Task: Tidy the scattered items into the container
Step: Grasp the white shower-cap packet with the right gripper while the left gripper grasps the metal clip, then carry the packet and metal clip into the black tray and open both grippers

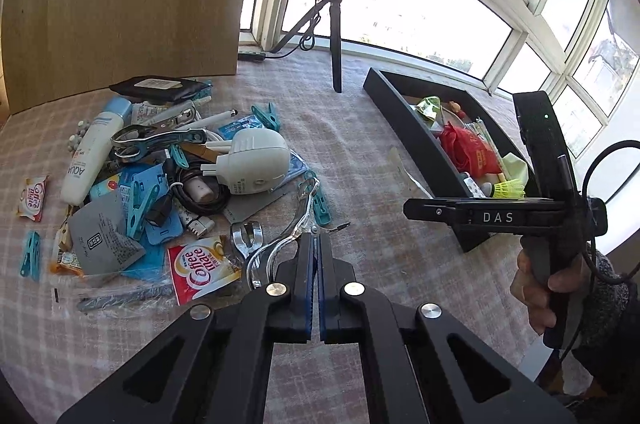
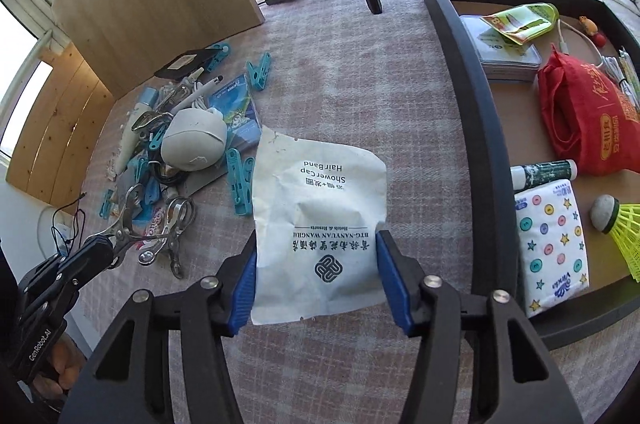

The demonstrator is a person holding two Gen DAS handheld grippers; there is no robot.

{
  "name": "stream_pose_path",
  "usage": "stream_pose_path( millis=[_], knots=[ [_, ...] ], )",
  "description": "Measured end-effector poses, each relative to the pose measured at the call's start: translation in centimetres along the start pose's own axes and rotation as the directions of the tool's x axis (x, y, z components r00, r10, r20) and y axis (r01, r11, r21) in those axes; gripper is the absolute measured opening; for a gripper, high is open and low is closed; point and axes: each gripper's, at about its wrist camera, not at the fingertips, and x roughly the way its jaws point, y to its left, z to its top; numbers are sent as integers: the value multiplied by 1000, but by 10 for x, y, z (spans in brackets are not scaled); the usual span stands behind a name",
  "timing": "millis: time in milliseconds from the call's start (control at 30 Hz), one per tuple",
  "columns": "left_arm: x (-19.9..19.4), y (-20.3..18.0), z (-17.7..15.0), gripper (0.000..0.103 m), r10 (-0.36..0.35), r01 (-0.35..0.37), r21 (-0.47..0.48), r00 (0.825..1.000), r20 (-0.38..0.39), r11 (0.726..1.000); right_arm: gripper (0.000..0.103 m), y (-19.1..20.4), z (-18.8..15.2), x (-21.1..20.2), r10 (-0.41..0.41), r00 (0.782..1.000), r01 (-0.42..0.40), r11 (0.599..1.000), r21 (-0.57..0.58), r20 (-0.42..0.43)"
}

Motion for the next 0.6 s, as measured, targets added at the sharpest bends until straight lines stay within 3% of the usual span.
stream_pose_path(
  millis=[233,367,600],
  knots=[
    [-11,-19,19,1,-23,21,44,999,45,999,53,-2,7,-42,7,995,-7,1000,-6,100],
    [-5,-35,33,1,-57,53,76,997,49,996,53,-24,5,-68,-10,988,5,999,34,155],
    [21,-88,61,1,-142,133,175,989,38,975,53,-96,-4,-117,-145,961,107,980,167,236]
  ],
)
